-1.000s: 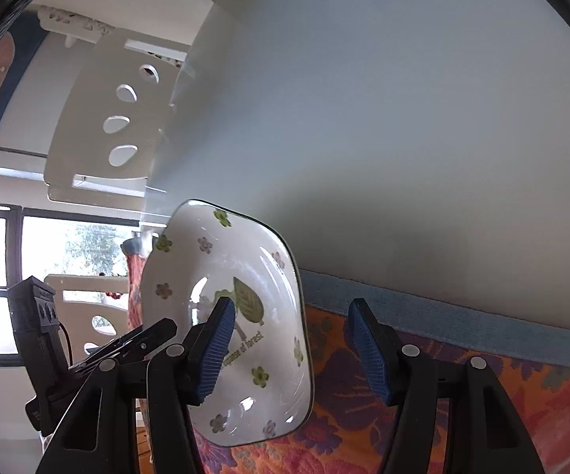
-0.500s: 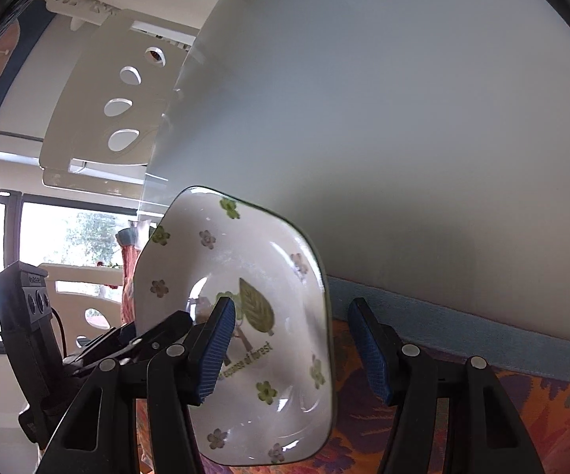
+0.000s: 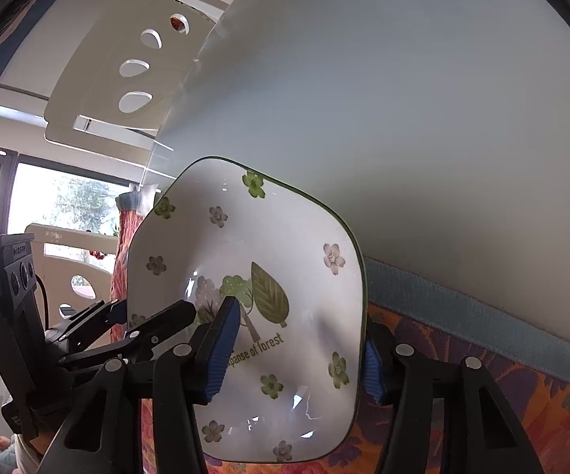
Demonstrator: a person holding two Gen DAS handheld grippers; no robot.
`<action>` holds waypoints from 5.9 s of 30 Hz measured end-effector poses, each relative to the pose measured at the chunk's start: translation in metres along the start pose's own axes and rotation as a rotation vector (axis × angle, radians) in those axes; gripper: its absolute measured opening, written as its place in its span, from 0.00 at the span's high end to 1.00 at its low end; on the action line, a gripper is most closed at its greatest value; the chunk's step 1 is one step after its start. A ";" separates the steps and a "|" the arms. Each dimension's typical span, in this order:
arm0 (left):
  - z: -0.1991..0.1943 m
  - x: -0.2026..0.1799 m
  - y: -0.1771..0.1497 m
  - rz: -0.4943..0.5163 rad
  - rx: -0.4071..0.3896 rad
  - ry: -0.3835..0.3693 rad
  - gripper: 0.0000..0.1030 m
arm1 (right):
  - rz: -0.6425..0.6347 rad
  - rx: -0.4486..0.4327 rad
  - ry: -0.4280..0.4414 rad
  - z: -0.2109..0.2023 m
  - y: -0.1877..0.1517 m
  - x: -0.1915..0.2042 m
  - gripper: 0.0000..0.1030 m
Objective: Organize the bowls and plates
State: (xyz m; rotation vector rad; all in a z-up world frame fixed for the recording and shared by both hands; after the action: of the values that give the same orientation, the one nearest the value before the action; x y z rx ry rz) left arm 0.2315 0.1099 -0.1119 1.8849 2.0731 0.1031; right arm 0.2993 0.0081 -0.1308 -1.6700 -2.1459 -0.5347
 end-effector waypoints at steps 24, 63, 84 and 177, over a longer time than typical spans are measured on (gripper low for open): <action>-0.057 0.020 -0.028 -0.036 -0.043 -0.008 0.53 | -0.020 0.002 -0.023 -0.030 -0.041 0.028 0.72; -0.133 -0.047 -0.145 0.104 -0.055 -0.086 0.53 | 0.070 -0.092 -0.065 -0.127 -0.185 0.028 0.71; -0.133 -0.066 -0.223 0.213 -0.016 -0.146 0.53 | 0.179 -0.150 -0.075 -0.129 -0.291 0.011 0.71; -0.079 -0.086 -0.305 0.375 0.130 -0.077 0.53 | 0.447 0.018 -0.072 -0.083 -0.429 -0.042 0.60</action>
State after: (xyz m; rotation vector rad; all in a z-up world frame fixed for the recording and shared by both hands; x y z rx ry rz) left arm -0.0774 0.0032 -0.1047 2.2995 1.6914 -0.0151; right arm -0.1029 -0.1655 -0.1109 -2.0997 -1.7303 -0.3243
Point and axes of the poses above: each gripper's, at about its wrist camera, not at the fingertips, and z roughly the way its jaws point, x to its left, y to its top, the point moved 7 cm from there along z, roughly the way its jaws point, and after that the axes turned 5 degrees about z, right-handed, at the moved point
